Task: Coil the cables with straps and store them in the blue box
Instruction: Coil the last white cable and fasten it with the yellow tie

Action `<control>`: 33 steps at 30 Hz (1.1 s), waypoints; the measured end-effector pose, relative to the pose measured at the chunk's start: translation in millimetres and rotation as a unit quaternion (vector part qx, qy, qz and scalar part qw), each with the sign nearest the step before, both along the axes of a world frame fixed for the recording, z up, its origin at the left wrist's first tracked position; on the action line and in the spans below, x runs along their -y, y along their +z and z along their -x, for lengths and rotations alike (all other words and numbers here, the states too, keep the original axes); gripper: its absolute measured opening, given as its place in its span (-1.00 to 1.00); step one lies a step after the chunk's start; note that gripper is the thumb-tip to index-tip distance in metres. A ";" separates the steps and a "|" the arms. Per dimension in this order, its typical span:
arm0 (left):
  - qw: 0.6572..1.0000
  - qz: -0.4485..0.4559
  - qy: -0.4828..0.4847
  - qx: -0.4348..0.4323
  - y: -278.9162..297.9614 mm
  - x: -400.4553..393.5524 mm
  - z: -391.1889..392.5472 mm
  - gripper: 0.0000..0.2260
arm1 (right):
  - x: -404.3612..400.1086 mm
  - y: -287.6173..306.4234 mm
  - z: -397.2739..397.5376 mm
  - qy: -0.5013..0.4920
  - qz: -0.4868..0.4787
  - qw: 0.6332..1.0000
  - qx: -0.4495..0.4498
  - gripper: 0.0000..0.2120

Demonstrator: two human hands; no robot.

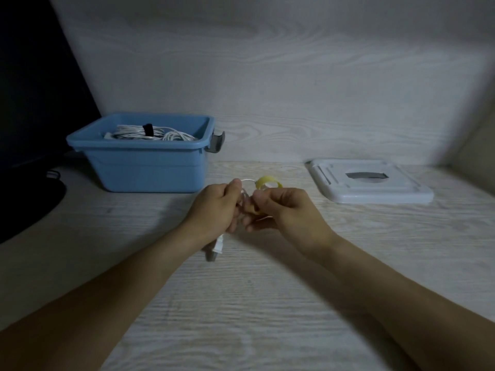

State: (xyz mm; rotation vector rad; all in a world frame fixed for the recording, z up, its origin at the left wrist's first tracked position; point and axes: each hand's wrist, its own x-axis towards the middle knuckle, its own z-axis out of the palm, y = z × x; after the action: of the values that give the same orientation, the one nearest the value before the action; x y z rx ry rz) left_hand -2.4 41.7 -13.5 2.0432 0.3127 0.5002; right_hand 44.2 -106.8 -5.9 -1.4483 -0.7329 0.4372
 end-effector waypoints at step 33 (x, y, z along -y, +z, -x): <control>0.972 0.196 0.092 0.086 1.8 19.2 2.4 -0.62 | -2.5 -15.5 -8.5 -0.216 0.053 0.975 0.012 -0.81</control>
State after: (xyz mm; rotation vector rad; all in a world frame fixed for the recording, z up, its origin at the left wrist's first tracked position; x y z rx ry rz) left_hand -4.8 22.5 -11.7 1.5847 0.4597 0.6686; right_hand 52.6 -104.3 -21.5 -1.6636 -0.3984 0.1224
